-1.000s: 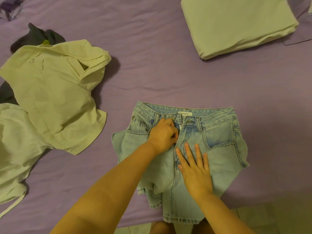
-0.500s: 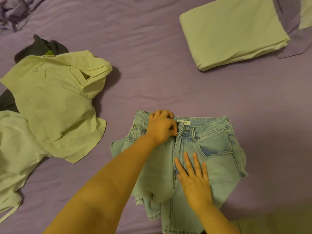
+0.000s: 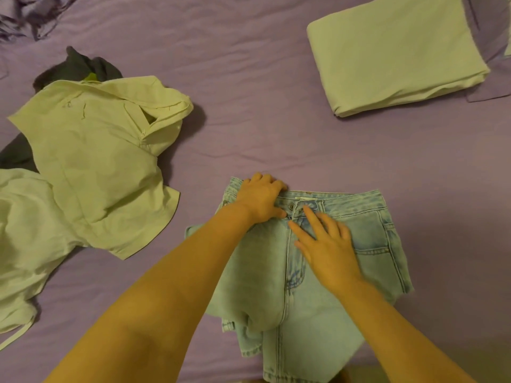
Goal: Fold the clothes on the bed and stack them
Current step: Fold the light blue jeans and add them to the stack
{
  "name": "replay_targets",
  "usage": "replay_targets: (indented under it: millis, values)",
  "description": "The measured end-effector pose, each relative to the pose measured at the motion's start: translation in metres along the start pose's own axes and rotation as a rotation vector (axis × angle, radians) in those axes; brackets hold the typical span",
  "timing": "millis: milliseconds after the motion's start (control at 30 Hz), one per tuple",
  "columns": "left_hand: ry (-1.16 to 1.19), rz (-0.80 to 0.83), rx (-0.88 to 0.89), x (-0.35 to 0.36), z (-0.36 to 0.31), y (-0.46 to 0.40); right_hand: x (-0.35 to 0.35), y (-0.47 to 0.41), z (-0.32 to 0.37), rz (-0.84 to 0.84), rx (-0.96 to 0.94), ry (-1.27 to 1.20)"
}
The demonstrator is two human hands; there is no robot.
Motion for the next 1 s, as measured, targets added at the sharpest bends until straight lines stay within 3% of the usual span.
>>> replay_targets:
  millis: [67, 167, 300, 433, 533, 633, 833, 1000]
  values:
    - [0.01, -0.009, 0.017, -0.001, -0.004, 0.0, 0.004, -0.009, -0.002, 0.049, -0.025, -0.011]
    - [-0.02, -0.04, 0.076, -0.004, -0.012, 0.0, -0.009, -0.027, -0.005, -0.009, -0.043, -0.088]
    - [0.017, -0.098, 0.036, -0.006, -0.011, 0.003, -0.014, -0.056, -0.033, -0.026, 0.203, -0.186]
    - [0.095, -0.082, -0.015, -0.006, -0.012, 0.007, -0.005, -0.072, -0.036, 0.124, 0.116, -0.082]
    - [0.168, -0.074, -0.029, -0.005, -0.014, 0.01, -0.015, -0.069, -0.035, 0.067, 0.099, -0.128]
    - [0.298, -0.038, -0.116, -0.002, -0.009, 0.014, -0.015, -0.061, -0.034, 0.093, 0.09, -0.243]
    - [0.659, 0.015, -0.31, 0.008, -0.005, 0.024, -0.036, -0.048, -0.025, -0.061, 0.054, -0.282]
    - [0.928, -0.007, -0.409, 0.01, -0.014, 0.037, -0.047, -0.041, -0.009, 0.021, 0.087, -0.528]
Point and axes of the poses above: each hand's wrist, its own y-axis away from the middle knuckle, its own x-axis out of the palm, z = x × y, the point moved 10 cm from there along -y, towards the middle knuckle, and after that the axes turned 11 degrees about -z, right-handed, at the moved point
